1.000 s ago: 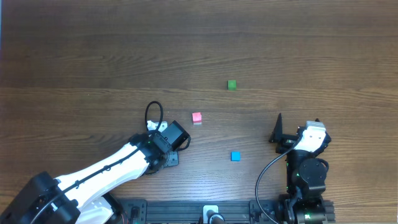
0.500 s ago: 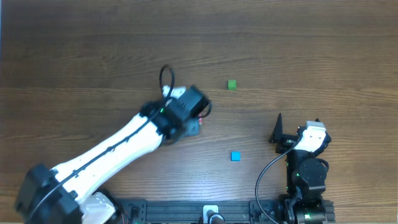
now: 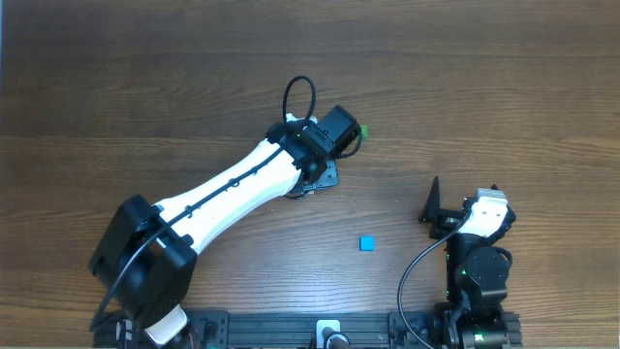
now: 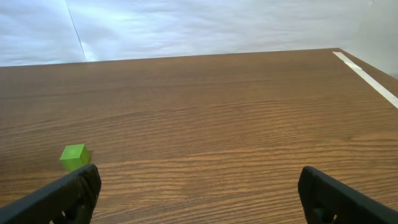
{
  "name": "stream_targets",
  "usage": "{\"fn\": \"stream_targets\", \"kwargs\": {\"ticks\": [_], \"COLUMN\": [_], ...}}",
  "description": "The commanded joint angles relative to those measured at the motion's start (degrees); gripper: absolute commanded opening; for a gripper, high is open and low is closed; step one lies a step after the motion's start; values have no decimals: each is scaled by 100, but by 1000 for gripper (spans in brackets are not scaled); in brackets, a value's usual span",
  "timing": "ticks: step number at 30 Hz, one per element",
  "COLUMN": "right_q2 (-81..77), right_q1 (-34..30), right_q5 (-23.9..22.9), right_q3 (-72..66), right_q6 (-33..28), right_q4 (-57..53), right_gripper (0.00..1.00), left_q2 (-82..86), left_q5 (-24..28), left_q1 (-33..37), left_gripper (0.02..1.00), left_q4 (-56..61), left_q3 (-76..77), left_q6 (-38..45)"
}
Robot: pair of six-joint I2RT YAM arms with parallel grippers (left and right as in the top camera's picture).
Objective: Stack Cubes
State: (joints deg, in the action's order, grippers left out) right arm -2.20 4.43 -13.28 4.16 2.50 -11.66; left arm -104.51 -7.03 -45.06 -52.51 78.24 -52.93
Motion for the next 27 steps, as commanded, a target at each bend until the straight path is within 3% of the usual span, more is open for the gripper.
{"fn": "stream_targets", "kwargs": {"ticks": [1,27], "right_q2": [33,33], "right_q1": [-26,-26], "right_q5": [-55,-55], "right_q3": [-44,-44], "right_q6": [-46,-44], "right_q4": [9,9], "right_gripper": [991,991], "left_q2": [-81,-396], "left_q5": [-28,361], "left_q1": [107,216], "left_gripper": [152,139], "left_q4": [20,17], "left_q3": [129,129], "left_q6": [22,219]}}
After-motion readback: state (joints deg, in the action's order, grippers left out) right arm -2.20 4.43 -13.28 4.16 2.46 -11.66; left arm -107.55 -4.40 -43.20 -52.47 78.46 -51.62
